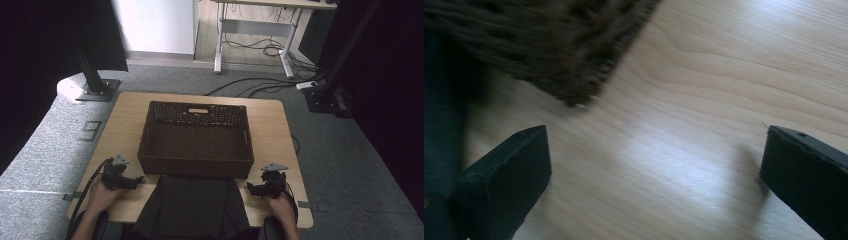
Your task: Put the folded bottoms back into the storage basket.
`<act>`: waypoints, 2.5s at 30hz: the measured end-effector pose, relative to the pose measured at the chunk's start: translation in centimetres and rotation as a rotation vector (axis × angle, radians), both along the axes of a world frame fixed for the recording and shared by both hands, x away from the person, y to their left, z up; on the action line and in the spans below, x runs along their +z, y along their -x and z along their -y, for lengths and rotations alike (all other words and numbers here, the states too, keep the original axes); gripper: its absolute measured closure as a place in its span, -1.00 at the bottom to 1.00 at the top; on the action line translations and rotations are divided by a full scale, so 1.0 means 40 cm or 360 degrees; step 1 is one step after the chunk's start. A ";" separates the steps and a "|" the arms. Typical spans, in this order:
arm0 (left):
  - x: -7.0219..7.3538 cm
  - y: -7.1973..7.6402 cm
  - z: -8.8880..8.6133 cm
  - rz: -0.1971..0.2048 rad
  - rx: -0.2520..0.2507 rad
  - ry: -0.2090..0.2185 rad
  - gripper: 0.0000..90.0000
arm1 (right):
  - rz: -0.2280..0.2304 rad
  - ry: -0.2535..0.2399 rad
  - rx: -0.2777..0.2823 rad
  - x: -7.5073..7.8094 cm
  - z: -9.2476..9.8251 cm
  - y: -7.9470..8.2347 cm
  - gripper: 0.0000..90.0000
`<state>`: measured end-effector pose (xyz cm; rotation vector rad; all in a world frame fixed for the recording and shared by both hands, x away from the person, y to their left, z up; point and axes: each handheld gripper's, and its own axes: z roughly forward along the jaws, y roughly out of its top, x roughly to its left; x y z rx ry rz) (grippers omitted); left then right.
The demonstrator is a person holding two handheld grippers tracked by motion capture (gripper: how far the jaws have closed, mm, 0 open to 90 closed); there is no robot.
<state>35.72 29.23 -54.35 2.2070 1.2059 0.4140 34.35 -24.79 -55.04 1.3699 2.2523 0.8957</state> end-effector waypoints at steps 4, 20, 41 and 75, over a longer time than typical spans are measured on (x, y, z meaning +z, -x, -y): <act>0.021 0.024 0.020 0.0057 -0.0014 -0.0036 -0.99 | 0.0002 -0.0038 0.0048 0.024 -0.024 0.018 -1.00; 0.098 0.131 0.160 0.0128 -0.0291 0.0243 -0.96 | -0.0016 -0.0229 0.0240 0.083 -0.167 0.105 -1.00; 0.013 0.159 0.220 -0.0144 -0.0278 0.0239 -1.00 | -0.0222 -0.0220 0.0196 0.021 -0.218 0.115 -1.00; 0.010 0.151 0.250 -0.0262 -0.0525 0.0454 -0.06 | -0.0570 -0.0743 0.0700 0.003 -0.278 0.080 -0.13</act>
